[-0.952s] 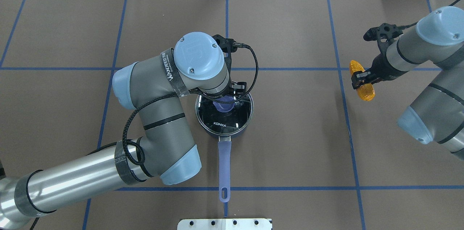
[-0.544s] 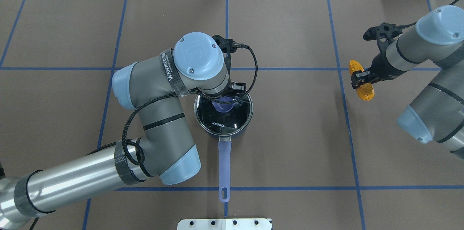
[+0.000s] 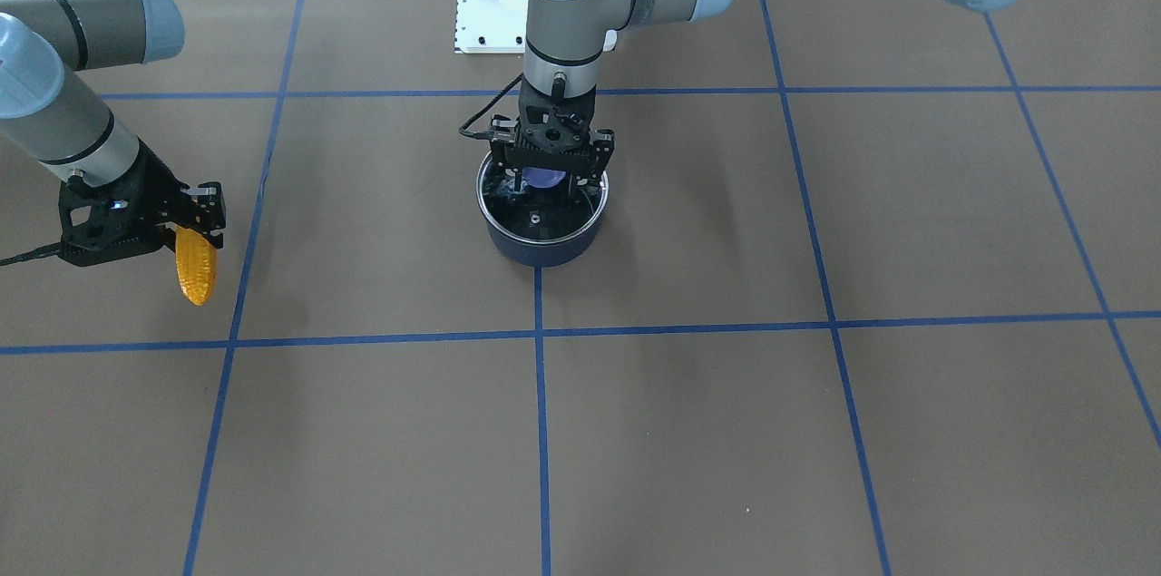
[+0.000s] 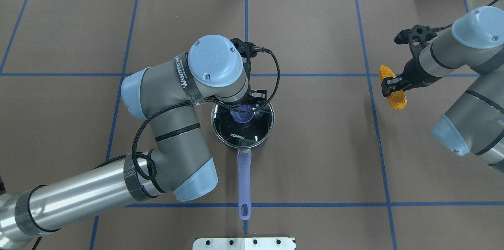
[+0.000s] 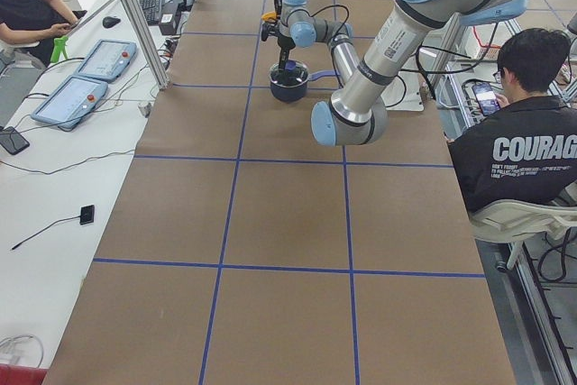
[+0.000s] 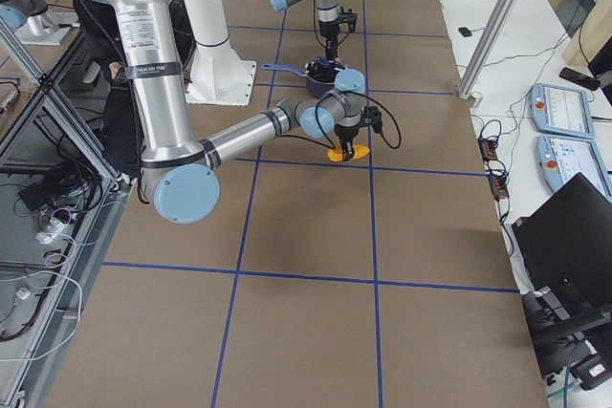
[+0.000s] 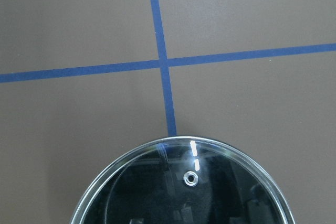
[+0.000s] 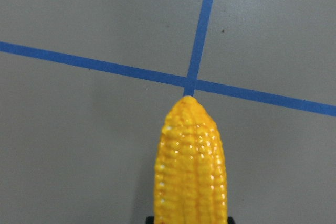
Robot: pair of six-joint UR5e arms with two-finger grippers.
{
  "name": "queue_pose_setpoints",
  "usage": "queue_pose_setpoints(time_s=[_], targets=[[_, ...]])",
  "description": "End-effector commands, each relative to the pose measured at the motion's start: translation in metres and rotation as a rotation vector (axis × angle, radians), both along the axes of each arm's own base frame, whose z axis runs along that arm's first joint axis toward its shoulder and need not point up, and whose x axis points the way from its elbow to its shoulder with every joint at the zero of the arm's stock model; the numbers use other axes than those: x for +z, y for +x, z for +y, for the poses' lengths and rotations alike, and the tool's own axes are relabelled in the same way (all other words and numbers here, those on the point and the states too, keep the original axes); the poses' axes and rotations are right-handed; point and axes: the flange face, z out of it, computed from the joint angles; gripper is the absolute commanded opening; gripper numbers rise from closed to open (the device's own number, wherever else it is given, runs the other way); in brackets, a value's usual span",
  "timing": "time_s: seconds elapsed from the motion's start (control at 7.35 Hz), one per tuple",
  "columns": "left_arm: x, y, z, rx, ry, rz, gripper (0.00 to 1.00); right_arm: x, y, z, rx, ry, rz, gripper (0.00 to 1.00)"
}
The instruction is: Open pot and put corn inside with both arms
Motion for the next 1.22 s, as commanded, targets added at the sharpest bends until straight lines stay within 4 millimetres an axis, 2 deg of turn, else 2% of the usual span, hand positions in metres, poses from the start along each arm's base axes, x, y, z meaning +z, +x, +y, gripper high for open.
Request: queue_pose_setpoints(time_s=[0.0, 0.27, 0.95, 1.09], targets=[[0.0000, -0.0003, 0.0000, 0.000, 0.003, 0.000, 0.85, 0.0023, -0.0005, -0.0005, -0.001, -0.003, 0.002, 0.36], [0.0005, 0.0000, 0.0009, -0.001, 0.002, 0.000, 0.89, 0.0031, -0.0014, -0.0002, -0.002, -0.004, 0.003, 0.36], [-0.0001, 0.0002, 0.0018, -0.001, 0.004, 0.001, 0.89, 0.0038, -0.0018, -0.0010, -0.008, 0.002, 0.005, 0.37], [0.0021, 0.0042, 0.0069, 0.009, 0.002, -0.002, 0.89, 0.0038, -0.0018, -0.0010, -0.009, 0.004, 0.005, 0.37]])
